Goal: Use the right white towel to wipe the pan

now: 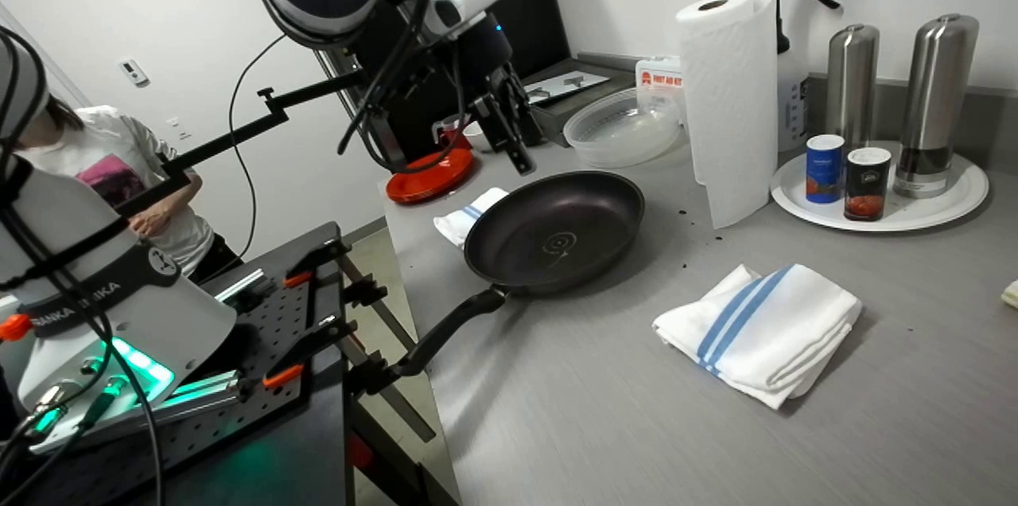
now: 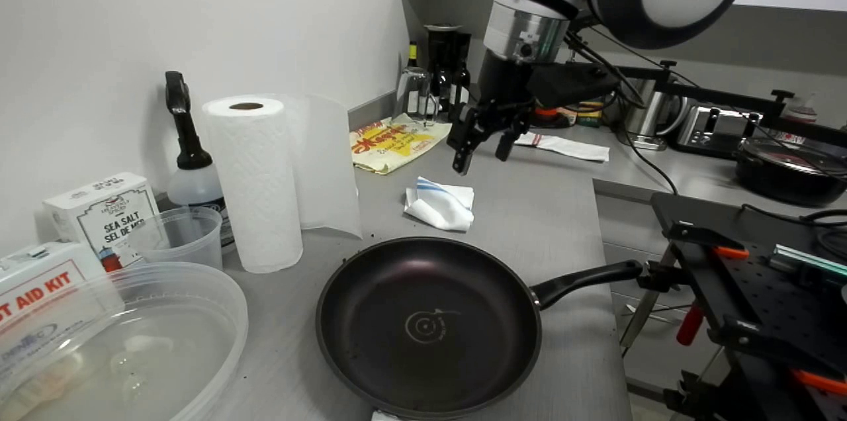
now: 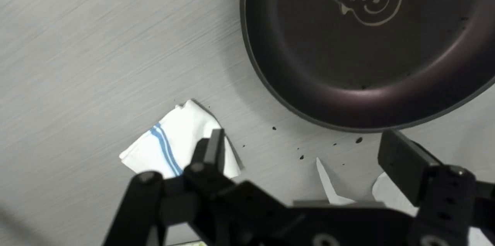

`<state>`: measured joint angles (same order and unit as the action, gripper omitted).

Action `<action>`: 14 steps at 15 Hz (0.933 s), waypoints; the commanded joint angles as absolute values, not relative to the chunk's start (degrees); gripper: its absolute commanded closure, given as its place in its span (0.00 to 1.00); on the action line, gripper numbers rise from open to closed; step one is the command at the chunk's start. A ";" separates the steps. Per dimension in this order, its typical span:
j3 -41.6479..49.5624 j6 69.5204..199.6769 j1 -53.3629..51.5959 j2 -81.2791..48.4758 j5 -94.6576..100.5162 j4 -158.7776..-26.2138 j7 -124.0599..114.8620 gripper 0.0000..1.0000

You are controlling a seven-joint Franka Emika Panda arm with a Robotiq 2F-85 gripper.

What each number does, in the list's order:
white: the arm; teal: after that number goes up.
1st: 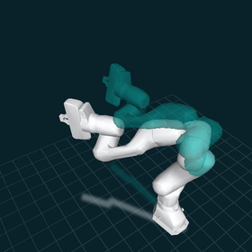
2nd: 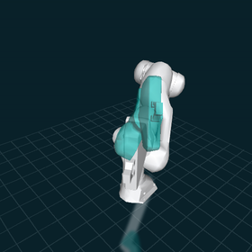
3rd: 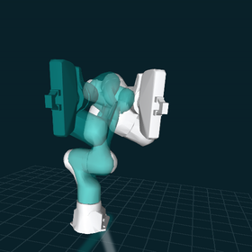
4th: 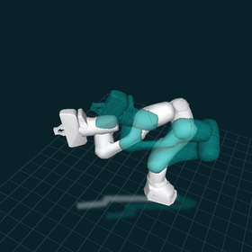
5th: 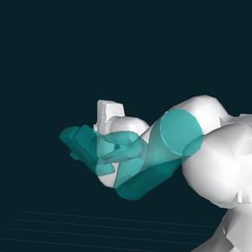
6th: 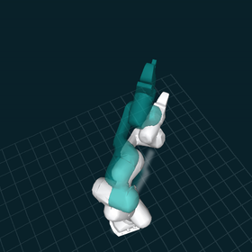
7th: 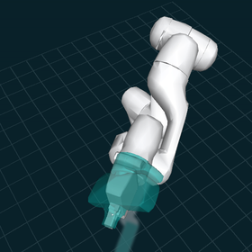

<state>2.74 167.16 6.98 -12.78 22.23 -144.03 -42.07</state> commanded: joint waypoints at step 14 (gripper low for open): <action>23.08 167.16 -4.41 -34.86 10.41 -122.47 -44.97 0.00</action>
